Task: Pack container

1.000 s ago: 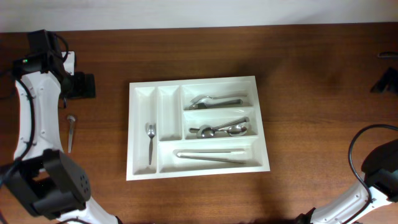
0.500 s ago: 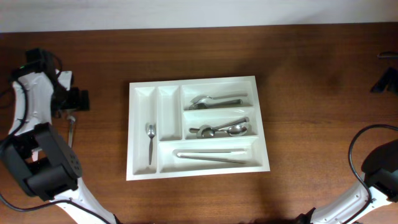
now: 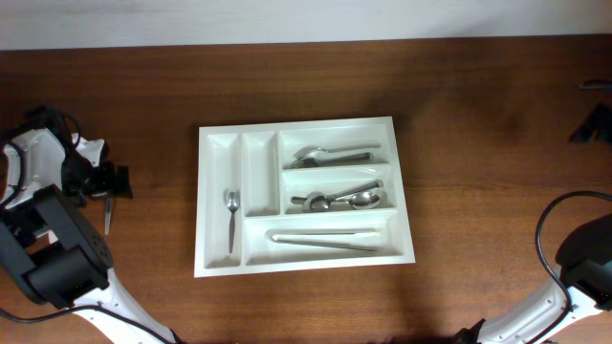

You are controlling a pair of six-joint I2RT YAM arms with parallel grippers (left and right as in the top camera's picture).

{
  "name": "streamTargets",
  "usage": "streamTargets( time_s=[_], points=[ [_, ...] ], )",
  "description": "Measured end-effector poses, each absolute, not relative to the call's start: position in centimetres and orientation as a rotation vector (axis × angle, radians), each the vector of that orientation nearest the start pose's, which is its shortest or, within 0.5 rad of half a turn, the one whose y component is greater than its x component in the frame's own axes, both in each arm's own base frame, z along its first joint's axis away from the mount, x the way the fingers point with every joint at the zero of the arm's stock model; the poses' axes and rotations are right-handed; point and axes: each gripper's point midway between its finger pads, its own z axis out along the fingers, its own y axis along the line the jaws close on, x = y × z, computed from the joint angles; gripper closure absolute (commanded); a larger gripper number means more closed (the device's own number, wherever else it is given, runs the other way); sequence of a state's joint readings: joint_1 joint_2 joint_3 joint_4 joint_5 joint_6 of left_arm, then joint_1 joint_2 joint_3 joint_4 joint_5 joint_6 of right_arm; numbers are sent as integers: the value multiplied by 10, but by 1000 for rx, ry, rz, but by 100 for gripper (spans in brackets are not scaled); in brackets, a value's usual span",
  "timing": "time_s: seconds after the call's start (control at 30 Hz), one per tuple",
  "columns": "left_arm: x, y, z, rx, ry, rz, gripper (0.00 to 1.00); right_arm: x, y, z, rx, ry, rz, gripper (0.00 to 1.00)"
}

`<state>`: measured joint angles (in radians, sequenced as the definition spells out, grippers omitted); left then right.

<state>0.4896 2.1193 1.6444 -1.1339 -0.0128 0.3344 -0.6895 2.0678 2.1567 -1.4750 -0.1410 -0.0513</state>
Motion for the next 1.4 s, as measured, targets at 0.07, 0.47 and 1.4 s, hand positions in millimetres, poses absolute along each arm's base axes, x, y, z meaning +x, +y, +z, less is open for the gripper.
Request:
streamTargets(
  time_s=[0.07, 0.47, 1.4],
  points=[
    [344, 186, 29, -236, 3176, -12, 0, 347, -255, 187, 897, 2776, 94, 1],
    [349, 188, 25, -209, 3153, 4, 0, 347, -255, 187, 897, 2776, 94, 1],
    [355, 197, 17, -204, 3145, 64, 1, 347, -255, 187, 897, 2776, 94, 1]
  ],
)
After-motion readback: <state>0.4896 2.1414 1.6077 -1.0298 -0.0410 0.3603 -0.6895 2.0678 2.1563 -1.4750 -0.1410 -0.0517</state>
